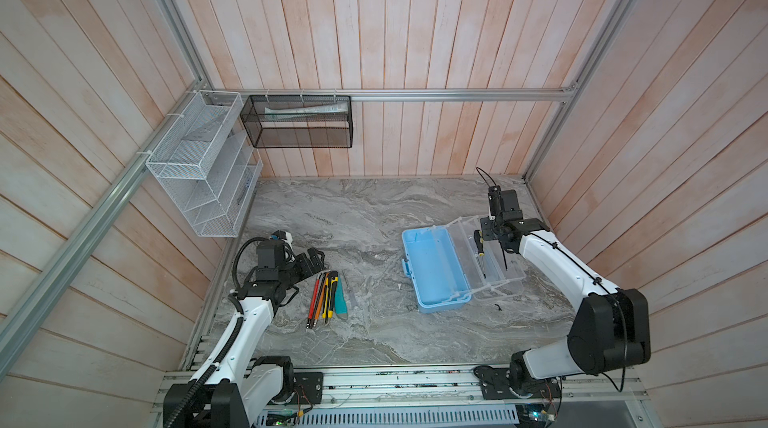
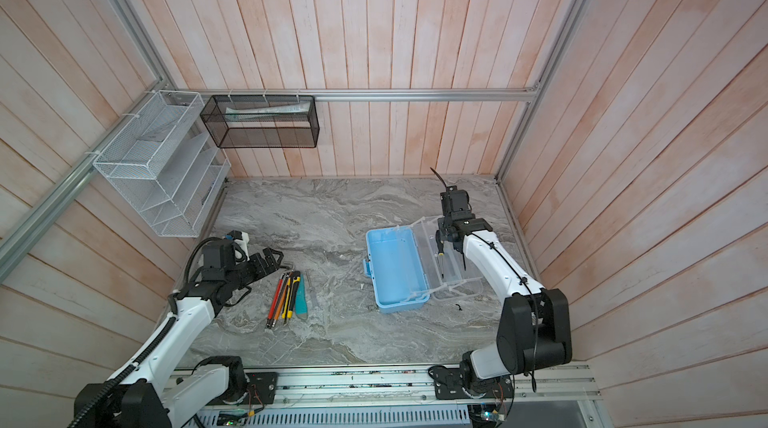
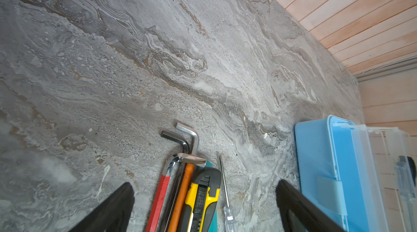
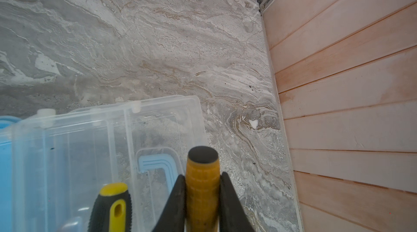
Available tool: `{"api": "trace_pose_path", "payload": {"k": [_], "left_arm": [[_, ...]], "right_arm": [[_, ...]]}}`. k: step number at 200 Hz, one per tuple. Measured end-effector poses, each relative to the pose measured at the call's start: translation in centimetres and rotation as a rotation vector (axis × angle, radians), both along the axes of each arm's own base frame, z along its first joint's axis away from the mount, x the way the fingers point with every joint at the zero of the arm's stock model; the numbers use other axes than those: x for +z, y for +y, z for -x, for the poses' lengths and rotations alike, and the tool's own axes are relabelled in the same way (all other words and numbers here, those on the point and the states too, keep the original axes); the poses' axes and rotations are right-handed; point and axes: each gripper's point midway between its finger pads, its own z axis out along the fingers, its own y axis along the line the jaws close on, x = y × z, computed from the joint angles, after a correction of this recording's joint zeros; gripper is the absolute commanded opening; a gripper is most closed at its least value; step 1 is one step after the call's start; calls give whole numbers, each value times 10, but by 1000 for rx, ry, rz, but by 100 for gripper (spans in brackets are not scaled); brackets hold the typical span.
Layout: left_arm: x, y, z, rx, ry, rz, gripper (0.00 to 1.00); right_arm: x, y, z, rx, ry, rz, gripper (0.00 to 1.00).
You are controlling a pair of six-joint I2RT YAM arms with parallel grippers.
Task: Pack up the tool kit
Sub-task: 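Lower the yellow-handled screwdriver into the tray and open the right gripper, then move the empty right gripper back toward the remaining tools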
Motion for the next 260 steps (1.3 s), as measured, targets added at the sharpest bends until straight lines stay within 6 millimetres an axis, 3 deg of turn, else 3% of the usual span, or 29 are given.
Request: {"api": "trace_pose_path", "payload": {"k": [13, 32, 67, 103, 122, 133, 147, 169, 183, 200, 213, 231, 244, 260], "left_arm": [[0, 0, 0, -1, 0, -2, 100], [1, 0, 0, 0, -5, -4, 100], [6, 1, 0, 2, -24, -10, 100], [7, 3, 0, 8, -27, -16, 100], [6, 4, 1, 13, -23, -20, 100], [6, 4, 1, 15, -23, -22, 100], [7, 5, 1, 16, -27, -23, 100], [9, 5, 1, 18, -29, -24, 100], [12, 5, 0, 20, -28, -26, 100], [15, 8, -1, 32, -34, -34, 100], [16, 9, 0, 39, -37, -36, 100], [18, 10, 2, 49, -38, -39, 100], [19, 13, 3, 61, -43, -45, 100], [21, 14, 4, 73, -47, -48, 100]], "right_arm": [[-3, 1, -2, 10, 3, -1, 2], [-12, 4, 0, 26, 26, -3, 23], [-16, 7, 0, 45, 44, -12, 36], [-4, 14, -3, 67, 41, -27, 43], [14, 34, -5, 104, 20, -33, 46], [27, 62, -7, 162, -10, -64, 49], [38, 115, -2, 280, -42, -144, 50], [40, 212, 31, 511, -27, -303, 51], [29, 270, 58, 643, 24, -387, 50], [-7, 328, 95, 758, 149, -462, 50], [-42, 355, 119, 797, 258, -477, 49], [-85, 374, 146, 811, 380, -468, 48], [-105, 382, 160, 814, 434, -461, 48], [-115, 393, 171, 823, 465, -455, 48]]}}
